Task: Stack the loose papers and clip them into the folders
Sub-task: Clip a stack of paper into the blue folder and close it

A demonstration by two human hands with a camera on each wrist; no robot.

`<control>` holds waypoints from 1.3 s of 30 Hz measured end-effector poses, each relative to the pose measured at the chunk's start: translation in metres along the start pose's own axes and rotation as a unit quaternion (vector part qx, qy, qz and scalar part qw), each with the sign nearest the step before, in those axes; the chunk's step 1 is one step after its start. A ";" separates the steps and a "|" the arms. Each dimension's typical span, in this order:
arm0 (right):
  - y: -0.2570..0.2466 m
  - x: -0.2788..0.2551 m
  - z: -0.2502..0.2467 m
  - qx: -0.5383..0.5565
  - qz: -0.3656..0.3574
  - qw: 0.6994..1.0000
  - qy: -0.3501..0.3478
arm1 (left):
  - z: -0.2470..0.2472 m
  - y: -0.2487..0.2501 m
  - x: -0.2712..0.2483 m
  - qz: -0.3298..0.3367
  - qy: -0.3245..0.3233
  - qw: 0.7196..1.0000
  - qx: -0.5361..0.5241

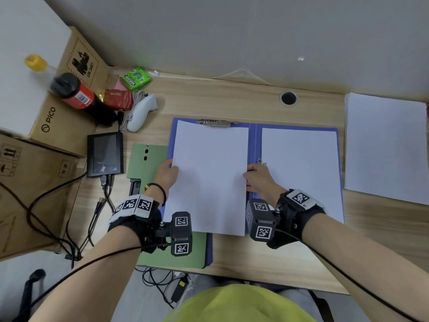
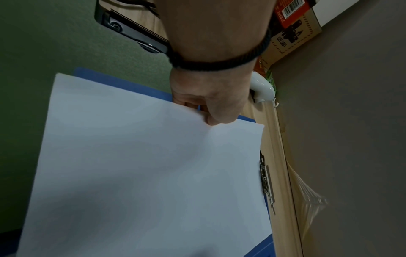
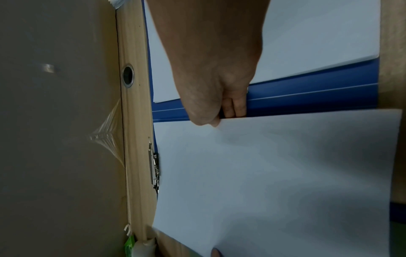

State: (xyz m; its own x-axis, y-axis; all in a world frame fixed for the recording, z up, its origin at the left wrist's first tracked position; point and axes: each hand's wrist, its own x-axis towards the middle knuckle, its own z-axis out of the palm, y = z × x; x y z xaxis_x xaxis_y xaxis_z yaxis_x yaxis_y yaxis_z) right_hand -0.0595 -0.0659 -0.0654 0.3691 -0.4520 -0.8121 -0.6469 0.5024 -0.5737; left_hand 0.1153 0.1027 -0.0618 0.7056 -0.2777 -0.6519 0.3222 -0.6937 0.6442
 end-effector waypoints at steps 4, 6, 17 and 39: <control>-0.010 -0.002 0.001 0.021 -0.041 0.999 0.005 | 0.002 0.011 -0.001 0.012 0.044 0.998 -0.046; -0.015 -0.005 0.002 0.002 -0.059 0.998 -0.011 | 0.003 0.017 -0.003 0.018 0.051 0.996 -0.067; -0.025 0.008 -0.009 -0.021 -0.027 0.999 -0.035 | 0.019 0.040 0.007 0.015 0.051 0.998 0.020; 0.012 0.027 -0.091 0.059 0.012 0.996 0.073 | 0.118 0.121 0.030 0.117 -0.177 0.952 0.220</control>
State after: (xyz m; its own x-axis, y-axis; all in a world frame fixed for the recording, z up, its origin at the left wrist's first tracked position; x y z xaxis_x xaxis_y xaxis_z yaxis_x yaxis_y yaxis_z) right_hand -0.1184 -0.1392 -0.0846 0.2485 -0.5374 -0.8059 -0.5683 0.5929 -0.5705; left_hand 0.1006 -0.0683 -0.0502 0.4435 -0.6120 -0.6549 -0.1680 -0.7744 0.6099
